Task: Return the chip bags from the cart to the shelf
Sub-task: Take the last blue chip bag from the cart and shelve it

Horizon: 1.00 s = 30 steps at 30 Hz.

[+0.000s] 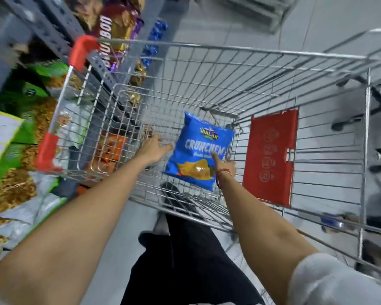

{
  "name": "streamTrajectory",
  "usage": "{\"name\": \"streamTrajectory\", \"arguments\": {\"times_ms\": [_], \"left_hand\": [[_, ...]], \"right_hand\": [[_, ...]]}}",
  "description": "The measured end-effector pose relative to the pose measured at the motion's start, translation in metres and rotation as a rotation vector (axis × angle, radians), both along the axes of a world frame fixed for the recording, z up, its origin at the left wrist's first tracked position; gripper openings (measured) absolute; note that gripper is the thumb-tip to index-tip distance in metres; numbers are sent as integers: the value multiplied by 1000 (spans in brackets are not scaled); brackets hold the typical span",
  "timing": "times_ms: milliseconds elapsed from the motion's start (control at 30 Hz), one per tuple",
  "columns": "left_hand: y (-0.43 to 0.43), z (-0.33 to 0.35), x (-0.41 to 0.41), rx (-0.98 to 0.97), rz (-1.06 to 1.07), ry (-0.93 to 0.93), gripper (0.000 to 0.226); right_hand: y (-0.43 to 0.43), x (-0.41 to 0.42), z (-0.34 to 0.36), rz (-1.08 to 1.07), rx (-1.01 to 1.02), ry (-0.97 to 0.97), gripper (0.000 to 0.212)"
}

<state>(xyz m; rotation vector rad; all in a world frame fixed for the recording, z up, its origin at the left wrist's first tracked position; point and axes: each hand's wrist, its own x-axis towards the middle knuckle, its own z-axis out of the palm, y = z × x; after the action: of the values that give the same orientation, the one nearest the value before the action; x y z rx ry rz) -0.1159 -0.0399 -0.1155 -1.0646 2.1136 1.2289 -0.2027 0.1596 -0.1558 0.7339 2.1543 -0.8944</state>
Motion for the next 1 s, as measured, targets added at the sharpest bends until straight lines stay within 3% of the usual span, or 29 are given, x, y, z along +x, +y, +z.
{"name": "streamTrajectory", "arguments": {"times_ms": [133, 167, 233, 267, 300, 433, 500, 600, 633, 733, 767, 867, 933, 1000], "left_hand": [[14, -43, -17, 107, 15, -70, 85], [15, -54, -21, 157, 34, -94, 99], [17, -80, -28, 246, 66, -115, 122], [19, -92, -30, 279, 80, -120, 125], [19, -107, -31, 294, 99, -129, 125], [18, -163, -24, 349, 132, -134, 120], [18, -169, -21, 403, 199, -108, 119], [16, -158, -22, 428, 294, -78, 128], [18, -143, -26, 443, 321, -76, 125], [23, -105, -29, 515, 311, -137, 79], [25, -97, -28, 526, 289, -150, 62], [22, -77, -25, 523, 295, -133, 37], [14, -63, -23, 509, 325, -101, 46], [4, -46, -22, 496, 356, -58, 61]], "right_hand": [[5, -7, -31, -182, -136, -55, 103], [8, -8, -40, -196, -161, -79, 97], [13, -10, -50, -222, -198, -121, 60], [16, -11, -54, -237, -209, -144, 42], [18, -12, -58, -244, -218, -171, 41], [20, -14, -76, -195, -235, -203, 65], [17, -15, -78, -179, -226, -188, 69], [12, -14, -75, -192, -285, -152, 97], [12, -13, -75, -193, -293, -149, 97], [10, -10, -59, -183, -338, -154, 46], [11, -11, -55, -183, -338, -155, 39], [4, -14, -35, -141, -348, -116, 56], [-5, -17, -20, -101, -380, -91, 82], [-15, -21, 1, -77, -441, -41, 74]]}}
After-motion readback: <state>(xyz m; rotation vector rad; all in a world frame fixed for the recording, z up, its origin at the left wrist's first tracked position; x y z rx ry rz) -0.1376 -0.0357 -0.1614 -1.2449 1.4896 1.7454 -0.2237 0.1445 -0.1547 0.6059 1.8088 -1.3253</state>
